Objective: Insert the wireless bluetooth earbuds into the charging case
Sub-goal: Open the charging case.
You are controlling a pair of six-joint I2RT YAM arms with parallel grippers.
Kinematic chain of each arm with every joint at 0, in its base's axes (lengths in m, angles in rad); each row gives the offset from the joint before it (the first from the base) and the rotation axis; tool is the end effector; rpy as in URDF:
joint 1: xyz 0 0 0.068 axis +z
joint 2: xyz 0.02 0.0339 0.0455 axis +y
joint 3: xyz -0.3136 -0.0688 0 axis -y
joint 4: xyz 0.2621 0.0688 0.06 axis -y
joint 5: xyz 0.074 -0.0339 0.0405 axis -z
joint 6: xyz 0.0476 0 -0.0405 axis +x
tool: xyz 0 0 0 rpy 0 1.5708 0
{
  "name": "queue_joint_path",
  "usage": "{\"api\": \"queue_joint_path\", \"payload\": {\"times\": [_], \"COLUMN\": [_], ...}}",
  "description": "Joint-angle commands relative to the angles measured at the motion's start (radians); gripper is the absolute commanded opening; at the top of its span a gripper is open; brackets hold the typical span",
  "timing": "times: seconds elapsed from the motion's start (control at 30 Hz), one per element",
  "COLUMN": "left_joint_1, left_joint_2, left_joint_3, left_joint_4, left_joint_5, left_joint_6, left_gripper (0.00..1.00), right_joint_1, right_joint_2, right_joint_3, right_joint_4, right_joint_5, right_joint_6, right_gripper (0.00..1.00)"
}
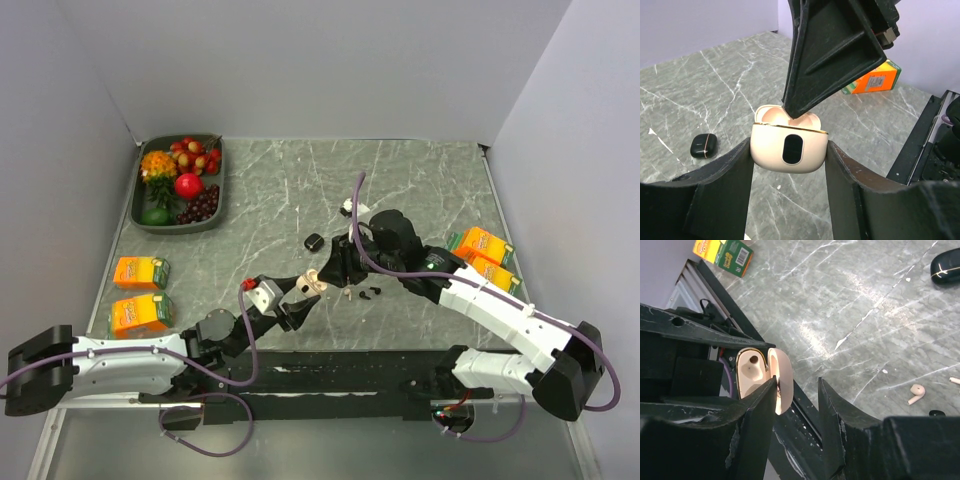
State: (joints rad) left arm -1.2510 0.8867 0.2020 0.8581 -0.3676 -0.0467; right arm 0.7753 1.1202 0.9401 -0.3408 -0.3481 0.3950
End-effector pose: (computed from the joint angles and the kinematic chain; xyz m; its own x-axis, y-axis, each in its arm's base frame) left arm 0.0726 -0.1650 0.2577 0.0180 -0.1930 -0.9810 0.7763 0.6211 -0.1079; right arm 0.1708 0.1901 0.3488 -0.6626 -0.1428 -0.7353 -0.6656 0.5626 0.4905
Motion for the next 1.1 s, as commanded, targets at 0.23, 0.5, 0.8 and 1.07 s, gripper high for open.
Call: {"api": "queue_joint_path", "payload": {"times": [0.23, 0.5, 0.8, 1.07], "left_joint_1": [-0.007, -0.007, -0.010, -0.011], "left_joint_2": [-0.022, -0.031, -0.038, -0.037], "left_joint_3": [0.005, -0.004, -0.004, -0.006], "left_joint_4": [0.073, 0.096, 0.091, 0.094], "left_joint_5": [-0.001, 0.001, 0.007, 0.012], "left_joint_6": [-0.013, 0.002, 0.010, 0.013], "left_gripper": [0.01, 0.01, 0.01, 0.01], "right_joint_1": [-0.005, -0.086, -0.146, -0.146], "right_joint_2": [-0.066, -0.069, -0.051, -0.014], "right_joint_3": [-0.011, -0.066, -0.096, -0.080], "right_joint_4": [0.034, 0.138, 0.241, 0.275], "right_joint_5": [-0.018, -0.208, -0.333, -0.388], "right_joint_6": [0.013, 0.108, 0.180, 0.200], "right_gripper": [0.48, 0.52, 0.59, 0.60]}}
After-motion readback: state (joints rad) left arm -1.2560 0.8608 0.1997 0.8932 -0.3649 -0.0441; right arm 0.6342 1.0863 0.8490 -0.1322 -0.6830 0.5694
